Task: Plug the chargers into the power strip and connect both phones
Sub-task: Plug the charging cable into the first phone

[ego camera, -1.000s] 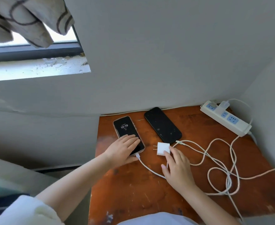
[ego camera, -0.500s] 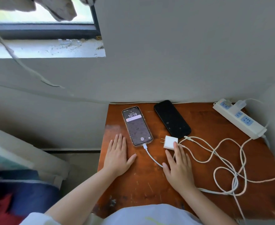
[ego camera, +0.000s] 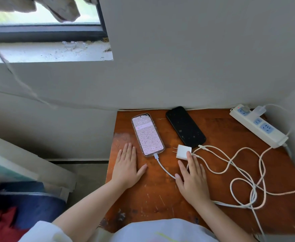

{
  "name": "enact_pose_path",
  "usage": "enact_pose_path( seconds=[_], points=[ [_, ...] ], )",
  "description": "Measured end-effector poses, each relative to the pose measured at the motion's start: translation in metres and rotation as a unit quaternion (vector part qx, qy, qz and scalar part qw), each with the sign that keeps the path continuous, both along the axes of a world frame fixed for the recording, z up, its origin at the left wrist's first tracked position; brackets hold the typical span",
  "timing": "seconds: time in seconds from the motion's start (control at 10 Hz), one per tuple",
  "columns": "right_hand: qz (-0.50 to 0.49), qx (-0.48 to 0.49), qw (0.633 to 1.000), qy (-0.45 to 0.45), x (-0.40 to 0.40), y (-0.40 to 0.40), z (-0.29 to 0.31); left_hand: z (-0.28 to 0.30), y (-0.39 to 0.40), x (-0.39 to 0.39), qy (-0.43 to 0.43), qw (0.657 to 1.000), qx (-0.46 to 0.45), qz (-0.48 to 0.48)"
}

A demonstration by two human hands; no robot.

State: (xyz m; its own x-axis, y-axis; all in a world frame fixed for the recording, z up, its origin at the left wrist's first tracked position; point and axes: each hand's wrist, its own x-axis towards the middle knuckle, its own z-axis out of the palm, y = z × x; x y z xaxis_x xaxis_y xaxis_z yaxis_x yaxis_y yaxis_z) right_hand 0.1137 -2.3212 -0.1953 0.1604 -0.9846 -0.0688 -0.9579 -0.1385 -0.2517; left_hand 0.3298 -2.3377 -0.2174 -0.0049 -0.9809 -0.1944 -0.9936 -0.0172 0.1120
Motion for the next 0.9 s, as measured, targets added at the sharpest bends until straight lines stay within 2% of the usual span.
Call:
enact_pose_path(
  seconds=[0.9],
  points=[
    [-0.028, 0.039, 0.999, -0.001, 0.0029, -0.0027, 0.0054, 0.0007, 0.0009, -0.0010, 0.000, 1.000, 0.001, -0.001]
  ],
)
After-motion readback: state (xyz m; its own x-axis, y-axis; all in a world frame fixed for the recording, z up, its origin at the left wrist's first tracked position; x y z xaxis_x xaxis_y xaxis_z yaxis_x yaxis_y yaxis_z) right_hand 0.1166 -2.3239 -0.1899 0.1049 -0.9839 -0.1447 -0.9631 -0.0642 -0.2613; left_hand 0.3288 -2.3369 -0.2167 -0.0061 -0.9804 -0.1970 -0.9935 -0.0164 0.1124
